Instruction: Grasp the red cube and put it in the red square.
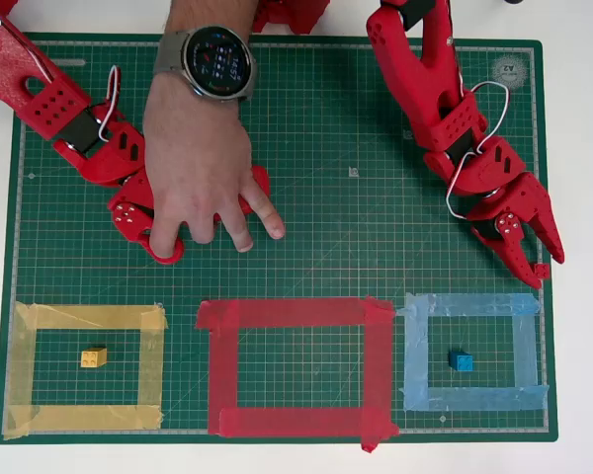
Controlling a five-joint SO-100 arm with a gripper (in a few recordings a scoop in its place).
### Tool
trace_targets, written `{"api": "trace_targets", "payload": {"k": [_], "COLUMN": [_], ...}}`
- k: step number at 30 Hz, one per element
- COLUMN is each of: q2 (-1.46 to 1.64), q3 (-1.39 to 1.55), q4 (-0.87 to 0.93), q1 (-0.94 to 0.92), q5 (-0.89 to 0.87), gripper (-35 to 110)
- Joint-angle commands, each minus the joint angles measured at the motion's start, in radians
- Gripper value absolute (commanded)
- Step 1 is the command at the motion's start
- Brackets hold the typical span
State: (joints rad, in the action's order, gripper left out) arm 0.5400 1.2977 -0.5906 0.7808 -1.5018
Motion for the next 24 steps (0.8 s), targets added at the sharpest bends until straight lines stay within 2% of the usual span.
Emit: {"api": "trace_targets", "payload": {"k": [1, 24], "q2": [0.005, -0.044], "q3": [-0.118, -0.204], "q4": [0.038, 0.095], "q1": [0.003, 0.014], "q5": [-0.044, -0.061], "gripper": [20, 19]}}
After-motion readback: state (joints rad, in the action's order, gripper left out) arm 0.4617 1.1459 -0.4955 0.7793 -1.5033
